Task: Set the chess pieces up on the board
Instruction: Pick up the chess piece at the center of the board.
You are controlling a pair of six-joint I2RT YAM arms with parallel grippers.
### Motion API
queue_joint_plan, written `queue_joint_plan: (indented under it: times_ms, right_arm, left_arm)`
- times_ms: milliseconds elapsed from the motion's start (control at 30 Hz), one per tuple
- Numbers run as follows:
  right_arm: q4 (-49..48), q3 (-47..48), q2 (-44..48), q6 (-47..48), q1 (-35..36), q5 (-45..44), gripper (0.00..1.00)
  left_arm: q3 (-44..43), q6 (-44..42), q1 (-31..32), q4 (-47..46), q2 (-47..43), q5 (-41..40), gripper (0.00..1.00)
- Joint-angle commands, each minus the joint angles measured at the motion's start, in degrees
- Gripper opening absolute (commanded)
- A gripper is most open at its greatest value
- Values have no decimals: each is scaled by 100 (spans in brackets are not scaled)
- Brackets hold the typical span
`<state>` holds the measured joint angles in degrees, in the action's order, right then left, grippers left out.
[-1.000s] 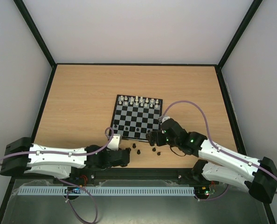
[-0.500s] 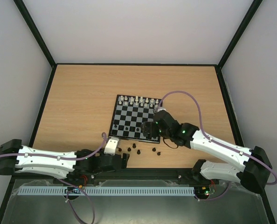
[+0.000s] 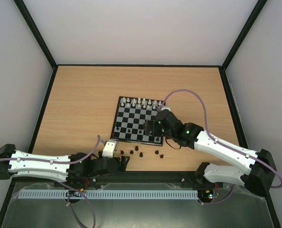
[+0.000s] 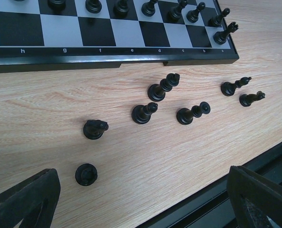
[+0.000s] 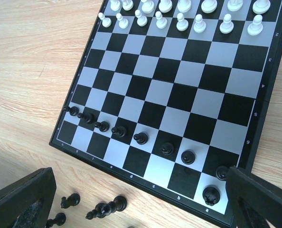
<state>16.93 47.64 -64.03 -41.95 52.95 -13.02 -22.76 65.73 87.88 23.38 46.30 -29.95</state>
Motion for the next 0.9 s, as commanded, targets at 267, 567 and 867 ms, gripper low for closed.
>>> queue_joint_plan:
  times_ms: [267, 567, 867]
  right_arm:
    - [188, -672, 1004, -168, 14, -89, 99]
    - [57, -1214, 1423, 104, 14, -92, 99]
    - [-37, -1345, 1512, 503, 17, 3, 99]
  left_arm:
    - [27, 181, 81, 15, 316, -255, 99]
    - [-361, 783, 80, 632, 1237, -561, 82]
    - [-1104, 337, -289, 922, 2139, -189, 59]
